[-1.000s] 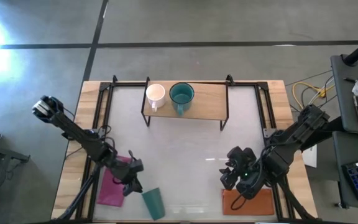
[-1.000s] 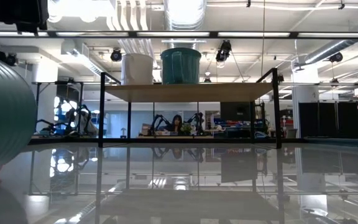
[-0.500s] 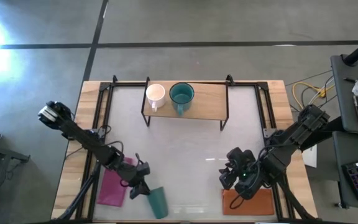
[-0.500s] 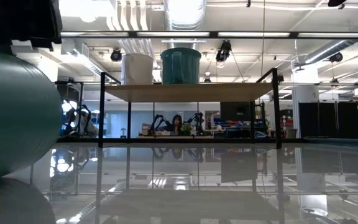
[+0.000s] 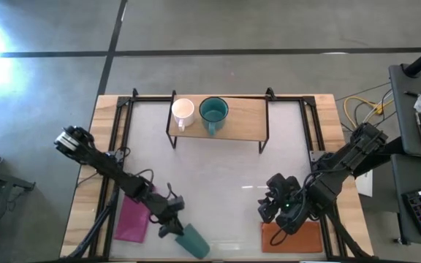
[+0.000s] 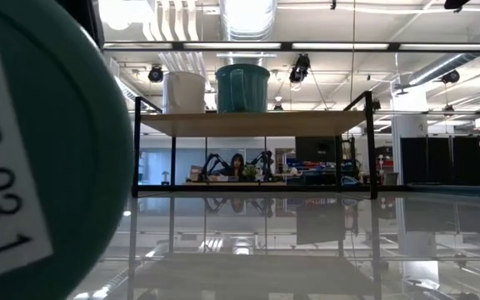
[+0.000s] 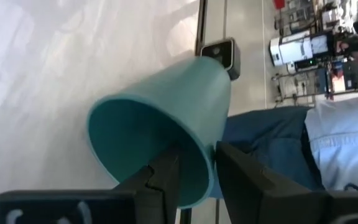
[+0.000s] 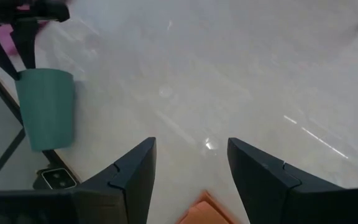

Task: Stack small to large cups/mugs on shelf
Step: Put the green cup on the shelf

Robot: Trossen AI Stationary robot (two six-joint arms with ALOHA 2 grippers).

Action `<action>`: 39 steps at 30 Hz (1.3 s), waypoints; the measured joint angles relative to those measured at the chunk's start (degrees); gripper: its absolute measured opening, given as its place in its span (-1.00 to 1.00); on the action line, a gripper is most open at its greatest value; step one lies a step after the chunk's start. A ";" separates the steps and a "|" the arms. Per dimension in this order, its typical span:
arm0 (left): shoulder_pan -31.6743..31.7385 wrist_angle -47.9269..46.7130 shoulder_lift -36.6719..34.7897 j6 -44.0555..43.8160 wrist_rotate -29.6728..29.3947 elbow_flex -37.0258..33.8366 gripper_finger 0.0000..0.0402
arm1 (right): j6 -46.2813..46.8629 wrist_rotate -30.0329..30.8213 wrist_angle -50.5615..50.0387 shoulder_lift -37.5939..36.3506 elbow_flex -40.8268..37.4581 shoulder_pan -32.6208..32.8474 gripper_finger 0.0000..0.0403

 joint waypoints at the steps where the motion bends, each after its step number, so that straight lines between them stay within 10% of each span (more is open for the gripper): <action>1: -0.01 0.08 0.37 -0.02 0.19 0.21 -0.58 | 0.00 -0.07 0.00 0.00 0.00 0.00 -0.05; 39: 0.00 6.99 4.94 -8.97 0.65 2.88 -0.58 | -0.22 -0.12 -0.44 0.00 0.00 0.00 -0.05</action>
